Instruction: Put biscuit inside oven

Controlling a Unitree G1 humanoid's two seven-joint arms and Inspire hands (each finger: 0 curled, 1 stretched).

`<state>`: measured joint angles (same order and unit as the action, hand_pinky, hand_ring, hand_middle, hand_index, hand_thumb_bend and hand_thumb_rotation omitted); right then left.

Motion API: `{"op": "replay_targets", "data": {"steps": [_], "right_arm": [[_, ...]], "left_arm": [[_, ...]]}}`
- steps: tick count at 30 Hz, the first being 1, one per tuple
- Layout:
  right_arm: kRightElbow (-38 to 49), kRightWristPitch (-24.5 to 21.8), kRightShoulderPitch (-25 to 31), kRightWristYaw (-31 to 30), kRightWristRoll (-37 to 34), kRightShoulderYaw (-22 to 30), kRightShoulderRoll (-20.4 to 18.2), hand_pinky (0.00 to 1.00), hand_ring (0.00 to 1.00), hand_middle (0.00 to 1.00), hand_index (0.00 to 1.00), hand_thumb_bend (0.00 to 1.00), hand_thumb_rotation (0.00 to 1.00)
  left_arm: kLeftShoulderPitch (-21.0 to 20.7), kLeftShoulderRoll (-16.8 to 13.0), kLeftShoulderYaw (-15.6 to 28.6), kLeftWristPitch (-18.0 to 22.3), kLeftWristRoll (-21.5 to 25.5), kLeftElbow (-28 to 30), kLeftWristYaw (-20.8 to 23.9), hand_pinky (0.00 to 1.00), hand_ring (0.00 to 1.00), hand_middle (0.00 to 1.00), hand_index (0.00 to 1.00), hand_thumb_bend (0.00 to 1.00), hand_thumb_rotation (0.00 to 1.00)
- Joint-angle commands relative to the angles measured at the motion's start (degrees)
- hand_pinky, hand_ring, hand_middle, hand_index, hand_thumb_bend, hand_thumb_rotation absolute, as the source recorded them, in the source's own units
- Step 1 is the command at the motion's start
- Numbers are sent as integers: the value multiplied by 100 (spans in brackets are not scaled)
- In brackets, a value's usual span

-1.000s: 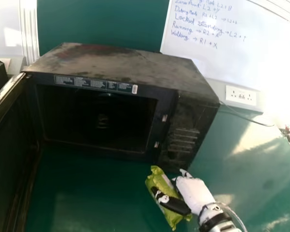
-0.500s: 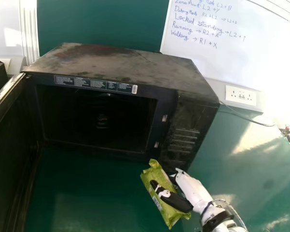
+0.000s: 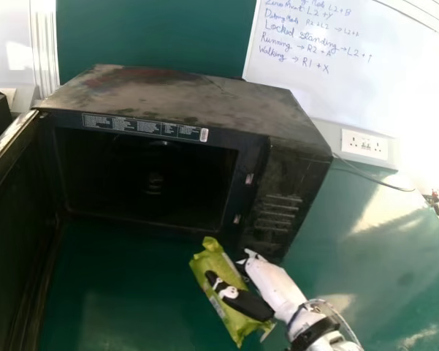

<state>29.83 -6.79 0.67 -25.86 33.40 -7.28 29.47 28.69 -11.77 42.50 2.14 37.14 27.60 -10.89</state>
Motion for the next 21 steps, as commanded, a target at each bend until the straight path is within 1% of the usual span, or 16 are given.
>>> {"op": "replay_targets", "data": {"steps": [1, 5, 9, 12, 17, 20, 21], "right_arm": [[114, -64, -138, 8, 48, -94, -99, 0, 0, 0, 8, 59, 0], [118, -112, -263, 5, 168, -268, -199, 0, 0, 0, 8, 60, 0], [95, -134, -393, -9, 336, -440, -288, 0, 0, 0, 9, 59, 0], [74, -105, -468, 13, 456, -558, -344, 0, 0, 0, 9, 58, 0], [11, -126, -629, 21, 585, -717, -463, 0, 0, 0, 9, 58, 0], [-95, -93, -766, 78, 655, -803, -565, 0, 0, 0, 9, 59, 0], [-147, -73, -823, 101, 675, -833, -590, 0, 0, 0, 9, 60, 0]], "left_arm": [[13, 33, 34, 60, -41, 10, 30, 78, 84, 88, 86, 85, 88], [8, 42, 24, 76, 11, -3, -25, 78, 85, 89, 87, 86, 89], [21, 61, 30, 33, 28, 20, 23, 78, 85, 89, 86, 87, 90], [29, 49, 38, 82, 48, -26, -65, 77, 84, 88, 86, 86, 90], [56, 87, 36, 59, 22, 27, -11, 76, 85, 88, 86, 87, 91], [47, 92, 34, 73, -9, 14, -1, 75, 84, 88, 85, 86, 88], [45, 100, 30, 56, -12, 29, 28, 74, 84, 88, 85, 85, 88]]}}
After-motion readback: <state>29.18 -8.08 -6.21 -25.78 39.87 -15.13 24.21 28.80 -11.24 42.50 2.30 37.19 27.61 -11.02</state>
